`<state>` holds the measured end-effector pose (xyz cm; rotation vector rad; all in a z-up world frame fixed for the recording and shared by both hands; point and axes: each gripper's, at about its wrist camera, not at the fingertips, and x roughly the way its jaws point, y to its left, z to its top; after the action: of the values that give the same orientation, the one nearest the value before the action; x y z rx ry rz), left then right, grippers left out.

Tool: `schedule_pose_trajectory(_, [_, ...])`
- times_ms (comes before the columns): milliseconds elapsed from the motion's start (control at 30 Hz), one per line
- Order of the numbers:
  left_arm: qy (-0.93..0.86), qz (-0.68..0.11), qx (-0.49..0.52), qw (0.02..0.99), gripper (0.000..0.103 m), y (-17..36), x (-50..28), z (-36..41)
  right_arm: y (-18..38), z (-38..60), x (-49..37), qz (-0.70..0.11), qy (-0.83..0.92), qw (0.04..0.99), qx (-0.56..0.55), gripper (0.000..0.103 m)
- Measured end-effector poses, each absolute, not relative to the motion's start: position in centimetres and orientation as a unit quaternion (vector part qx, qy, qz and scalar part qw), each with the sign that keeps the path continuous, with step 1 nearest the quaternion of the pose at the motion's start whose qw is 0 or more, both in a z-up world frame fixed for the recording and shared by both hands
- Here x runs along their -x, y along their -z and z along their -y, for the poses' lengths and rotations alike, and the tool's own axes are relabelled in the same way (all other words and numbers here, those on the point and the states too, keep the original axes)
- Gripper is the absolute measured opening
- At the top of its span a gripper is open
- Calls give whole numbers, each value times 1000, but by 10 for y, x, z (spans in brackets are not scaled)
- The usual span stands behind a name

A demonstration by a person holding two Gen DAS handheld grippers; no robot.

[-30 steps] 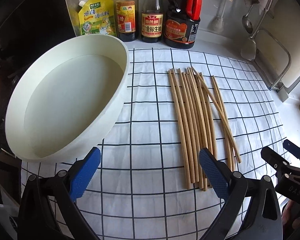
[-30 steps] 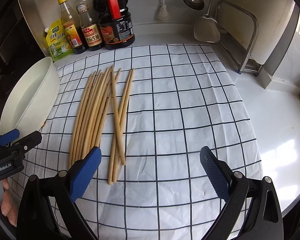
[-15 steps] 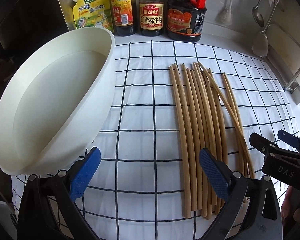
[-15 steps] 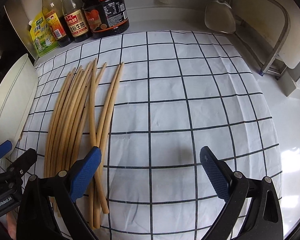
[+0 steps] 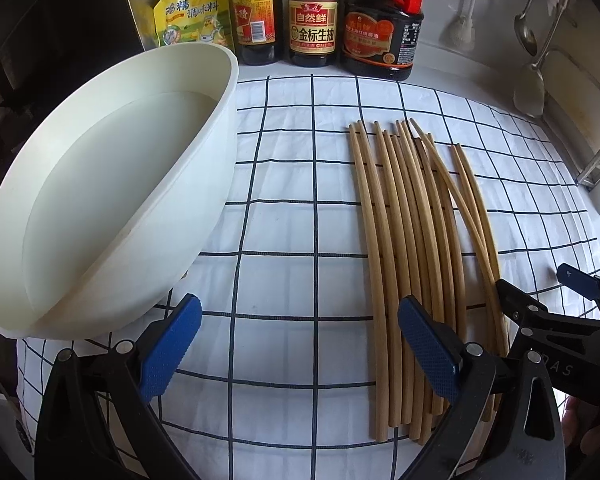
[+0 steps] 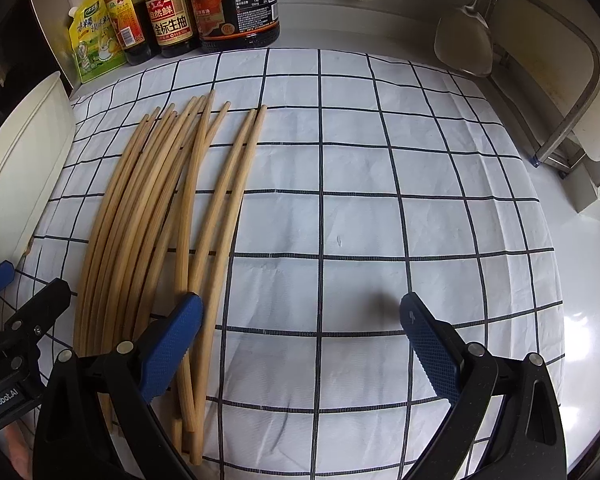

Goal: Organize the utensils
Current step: 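Move the right gripper toward the bamboo chopsticks while the left gripper also approaches them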

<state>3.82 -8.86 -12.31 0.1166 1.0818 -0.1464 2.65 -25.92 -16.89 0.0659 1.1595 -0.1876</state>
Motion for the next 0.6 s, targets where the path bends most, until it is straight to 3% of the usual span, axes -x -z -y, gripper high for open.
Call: schedule_pose_trajectory(600, [51,-526,-63,846,97,136,-41,91,166,275,-16,-537,98,838,-21,94])
